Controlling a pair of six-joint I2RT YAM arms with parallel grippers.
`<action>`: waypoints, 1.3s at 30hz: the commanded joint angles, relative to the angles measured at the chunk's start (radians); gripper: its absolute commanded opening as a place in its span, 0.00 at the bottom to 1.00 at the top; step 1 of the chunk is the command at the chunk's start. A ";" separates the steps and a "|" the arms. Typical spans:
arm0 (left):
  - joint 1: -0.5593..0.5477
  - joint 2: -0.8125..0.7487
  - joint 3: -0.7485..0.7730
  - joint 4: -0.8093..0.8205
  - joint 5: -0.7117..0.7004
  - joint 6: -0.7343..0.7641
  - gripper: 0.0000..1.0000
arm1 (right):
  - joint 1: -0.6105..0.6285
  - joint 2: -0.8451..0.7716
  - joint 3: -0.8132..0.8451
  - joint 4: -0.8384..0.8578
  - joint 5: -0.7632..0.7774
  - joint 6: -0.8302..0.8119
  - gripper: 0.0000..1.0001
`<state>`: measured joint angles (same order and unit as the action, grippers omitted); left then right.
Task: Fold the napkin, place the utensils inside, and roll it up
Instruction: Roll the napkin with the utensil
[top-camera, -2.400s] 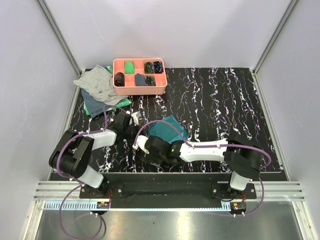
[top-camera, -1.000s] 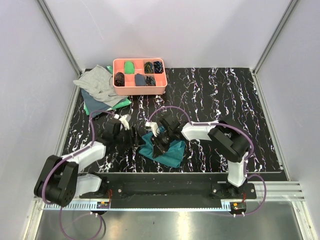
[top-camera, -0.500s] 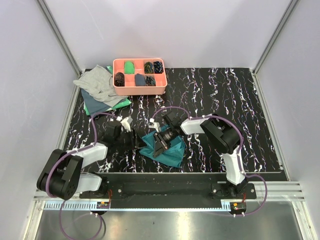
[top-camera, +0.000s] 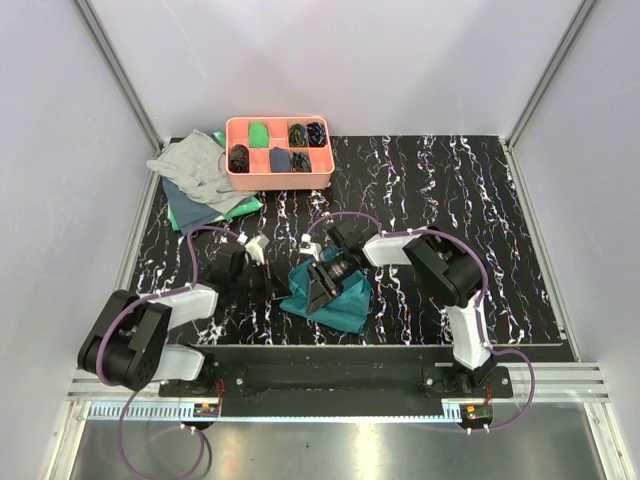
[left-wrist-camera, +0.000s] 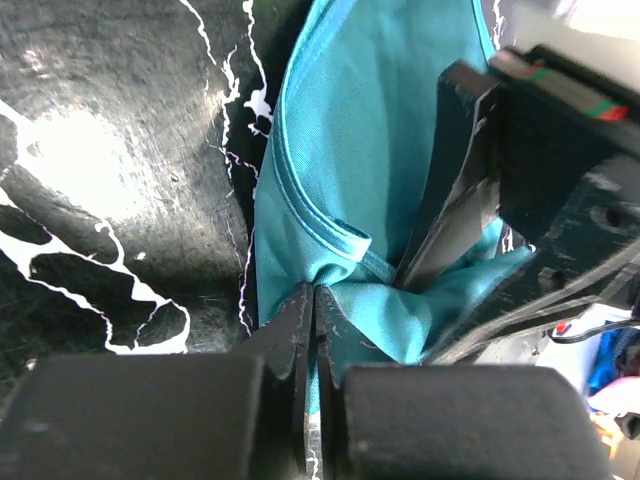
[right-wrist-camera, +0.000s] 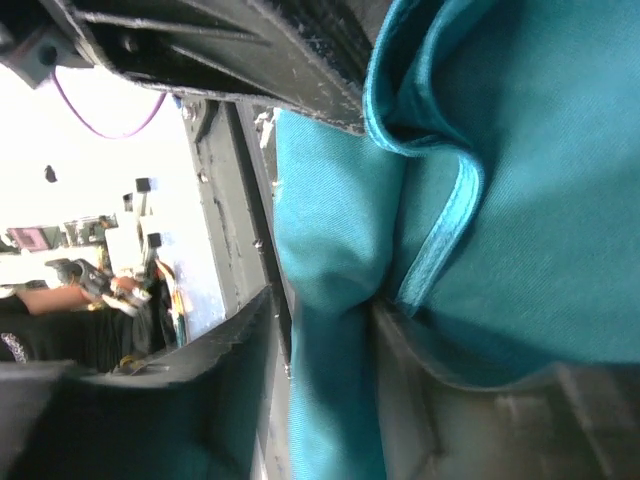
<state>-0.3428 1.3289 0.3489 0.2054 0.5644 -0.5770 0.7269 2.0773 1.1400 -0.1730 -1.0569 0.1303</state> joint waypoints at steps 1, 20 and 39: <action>-0.005 0.019 0.012 0.003 0.009 0.011 0.00 | -0.023 -0.095 0.026 -0.063 0.184 -0.029 0.62; -0.004 0.141 0.094 -0.101 -0.038 0.003 0.00 | 0.407 -0.456 -0.183 0.056 1.201 -0.305 0.75; -0.004 0.113 0.121 -0.084 0.011 0.002 0.27 | 0.401 -0.281 -0.164 0.024 1.091 -0.319 0.36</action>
<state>-0.3435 1.4681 0.4652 0.1261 0.5777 -0.5861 1.1507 1.7466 0.9470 -0.1013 0.1459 -0.2203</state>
